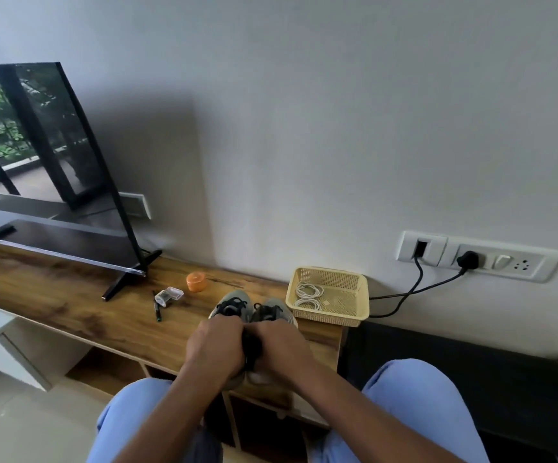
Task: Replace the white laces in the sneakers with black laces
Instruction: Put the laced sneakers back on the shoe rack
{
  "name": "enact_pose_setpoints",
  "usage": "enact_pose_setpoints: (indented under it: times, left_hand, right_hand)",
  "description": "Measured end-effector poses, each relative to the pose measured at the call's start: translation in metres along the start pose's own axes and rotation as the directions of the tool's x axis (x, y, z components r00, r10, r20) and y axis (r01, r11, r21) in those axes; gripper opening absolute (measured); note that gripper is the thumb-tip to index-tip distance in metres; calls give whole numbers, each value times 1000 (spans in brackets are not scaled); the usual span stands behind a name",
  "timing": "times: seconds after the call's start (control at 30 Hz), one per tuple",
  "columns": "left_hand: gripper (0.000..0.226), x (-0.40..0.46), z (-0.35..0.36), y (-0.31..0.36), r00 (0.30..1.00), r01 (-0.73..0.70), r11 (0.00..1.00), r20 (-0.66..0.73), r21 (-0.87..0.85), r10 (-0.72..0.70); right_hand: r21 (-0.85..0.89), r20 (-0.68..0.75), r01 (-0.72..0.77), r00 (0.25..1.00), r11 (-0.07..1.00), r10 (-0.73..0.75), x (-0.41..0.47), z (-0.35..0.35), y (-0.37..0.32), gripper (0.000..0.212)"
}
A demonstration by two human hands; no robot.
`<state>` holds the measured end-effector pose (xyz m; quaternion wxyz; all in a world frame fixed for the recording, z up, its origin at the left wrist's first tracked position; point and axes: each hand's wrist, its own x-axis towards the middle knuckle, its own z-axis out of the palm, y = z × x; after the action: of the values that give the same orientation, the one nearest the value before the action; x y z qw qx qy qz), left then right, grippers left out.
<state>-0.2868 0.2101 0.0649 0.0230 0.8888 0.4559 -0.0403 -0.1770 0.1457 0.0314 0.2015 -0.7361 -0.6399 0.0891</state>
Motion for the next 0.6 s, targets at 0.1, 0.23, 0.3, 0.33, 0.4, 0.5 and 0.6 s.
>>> enact_pose_setpoints:
  times: [0.1, 0.23, 0.3, 0.33, 0.4, 0.5, 0.6]
  left_hand:
    - [21, -18, -30, 13, 998, -50, 998, -46, 26, 51]
    - [12, -39, -67, 34, 978, -173, 984, -111, 32, 176]
    - [4, -47, -80, 43, 963, -232, 971, -130, 54, 237]
    - [5, -50, -86, 46, 957, -248, 965, -135, 81, 257]
    - [19, -54, -94, 53, 952, -250, 960, -147, 124, 267]
    - [31, -48, -96, 58, 960, -222, 965, -141, 137, 241]
    - [14, -41, -89, 60, 974, -197, 972, -91, 127, 209]
  right_hand:
    - [-7, -25, -6, 1000, 1000, 6, -21, -37, -10, 42]
    - [12, -47, 0, 999, 1000, 1, -53, -88, -14, 44]
    - [72, -53, 1, 999, 997, 3, -66, -105, -13, 42]
    - [95, -56, 5, 998, 995, 1, -71, -111, -12, 43]
    - [138, -64, -1, 998, 990, 10, -77, -119, -6, 50]
    - [214, -60, -38, 997, 976, 52, -75, -117, 6, 65]
    - [243, -13, -52, 998, 969, 57, -65, -103, 15, 66]
